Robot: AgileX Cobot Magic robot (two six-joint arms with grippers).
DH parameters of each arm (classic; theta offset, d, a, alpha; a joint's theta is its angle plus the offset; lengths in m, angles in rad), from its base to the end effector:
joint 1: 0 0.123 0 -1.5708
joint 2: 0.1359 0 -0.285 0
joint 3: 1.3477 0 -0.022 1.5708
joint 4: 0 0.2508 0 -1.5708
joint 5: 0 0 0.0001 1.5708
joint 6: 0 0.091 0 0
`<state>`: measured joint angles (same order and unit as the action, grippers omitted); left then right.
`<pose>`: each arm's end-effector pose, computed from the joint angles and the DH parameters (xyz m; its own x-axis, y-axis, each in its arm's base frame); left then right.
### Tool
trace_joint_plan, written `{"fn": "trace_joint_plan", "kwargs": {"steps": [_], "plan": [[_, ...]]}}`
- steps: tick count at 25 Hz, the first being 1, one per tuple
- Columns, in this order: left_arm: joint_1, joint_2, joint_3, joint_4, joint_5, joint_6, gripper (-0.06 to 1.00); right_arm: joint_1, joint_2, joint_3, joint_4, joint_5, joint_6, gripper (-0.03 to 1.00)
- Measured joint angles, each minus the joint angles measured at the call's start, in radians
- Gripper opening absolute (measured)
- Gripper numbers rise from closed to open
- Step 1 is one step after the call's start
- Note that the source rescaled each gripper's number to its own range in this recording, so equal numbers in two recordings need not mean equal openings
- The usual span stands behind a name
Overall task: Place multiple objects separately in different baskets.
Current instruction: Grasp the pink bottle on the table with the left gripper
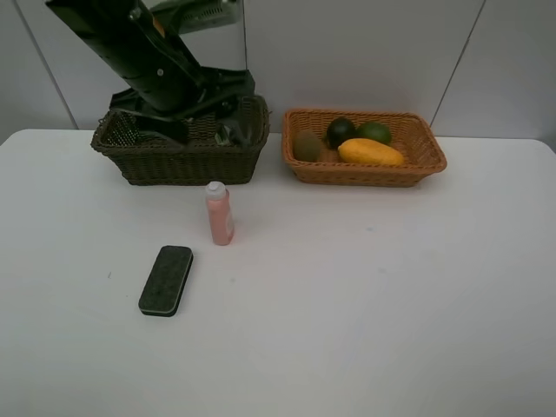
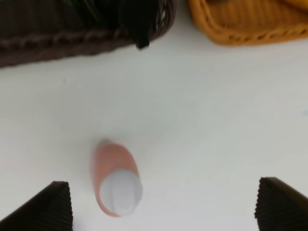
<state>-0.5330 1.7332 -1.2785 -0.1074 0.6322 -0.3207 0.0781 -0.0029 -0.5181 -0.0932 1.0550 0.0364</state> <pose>0.3200 -0.1955 0.2495 -0.8768 0.0581 -0.4773 0.2061 0.9422 -0.2640 -0.0068 -0.0079 0.2830 -0.4290 -0.0432 -0.9023 -0.0091 0.9990 -0.0436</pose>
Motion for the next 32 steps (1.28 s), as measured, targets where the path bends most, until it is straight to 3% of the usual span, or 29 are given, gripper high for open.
{"fn": "trace_joint_plan", "kwargs": {"steps": [29,32], "plan": [[-0.001,0.317,-0.045,-0.021,-0.044,-0.001,0.99,0.0,0.0,0.0,0.0,0.0,0.0,1.0],[-0.001,0.332,-0.048,-0.021,-0.044,0.002,0.84,0.0,0.0,0.0,0.0,0.0,0.0,1.0]]}}
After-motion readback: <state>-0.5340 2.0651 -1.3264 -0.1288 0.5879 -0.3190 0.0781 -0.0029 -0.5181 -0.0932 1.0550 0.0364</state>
